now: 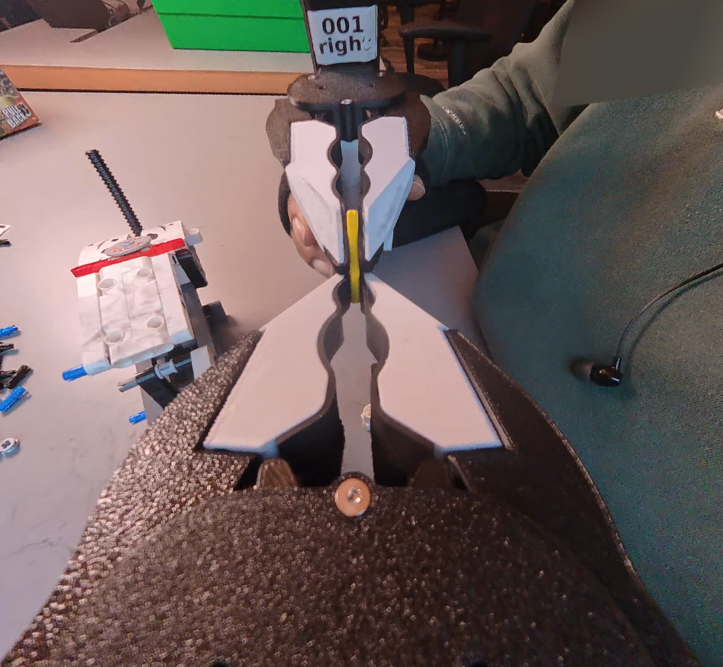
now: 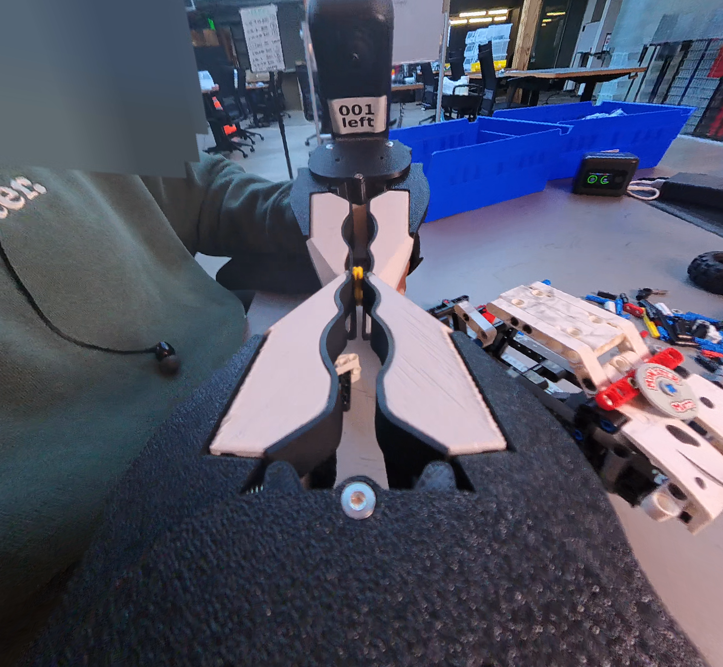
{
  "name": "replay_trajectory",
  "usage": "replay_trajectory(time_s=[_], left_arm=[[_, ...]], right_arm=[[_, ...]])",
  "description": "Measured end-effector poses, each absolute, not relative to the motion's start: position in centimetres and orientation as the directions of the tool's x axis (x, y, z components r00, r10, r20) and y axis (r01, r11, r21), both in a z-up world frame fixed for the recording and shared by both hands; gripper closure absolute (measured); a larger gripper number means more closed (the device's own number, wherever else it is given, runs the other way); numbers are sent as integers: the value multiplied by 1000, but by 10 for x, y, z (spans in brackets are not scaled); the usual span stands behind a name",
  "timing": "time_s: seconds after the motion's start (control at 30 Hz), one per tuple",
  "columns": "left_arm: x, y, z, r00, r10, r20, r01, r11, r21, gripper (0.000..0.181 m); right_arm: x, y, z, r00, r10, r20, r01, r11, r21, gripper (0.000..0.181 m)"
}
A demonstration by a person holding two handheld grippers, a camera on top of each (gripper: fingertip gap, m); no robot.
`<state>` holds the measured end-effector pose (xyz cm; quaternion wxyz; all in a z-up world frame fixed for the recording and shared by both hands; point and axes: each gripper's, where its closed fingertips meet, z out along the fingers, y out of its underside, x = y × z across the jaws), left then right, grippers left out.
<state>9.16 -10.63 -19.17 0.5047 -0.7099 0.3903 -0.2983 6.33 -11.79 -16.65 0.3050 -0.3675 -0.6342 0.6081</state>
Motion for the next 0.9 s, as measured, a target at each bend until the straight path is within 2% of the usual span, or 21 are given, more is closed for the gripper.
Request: replay_trajectory(time_s=[0.2,0.33,0.63,0.9], left_arm=[[89,-108,-216,513,-858,-23,-403,-217,-889,179],[86,-110,-227,510,-859,-33,-452,-235,-860,179],[90,-114,-242,486,-874,-13,-500,-266,-824,179],[90,-119,-250,471,-882,13,-521,-290,-803,179]], right_arm=[[70,-116,-192,-572,805,160,171,308,-936,177],[72,-114,-200,-601,759,249,199,445,-873,171],[74,-117,-222,-676,651,346,239,638,-732,174],[75,-122,-232,-698,607,380,226,690,-687,176]])
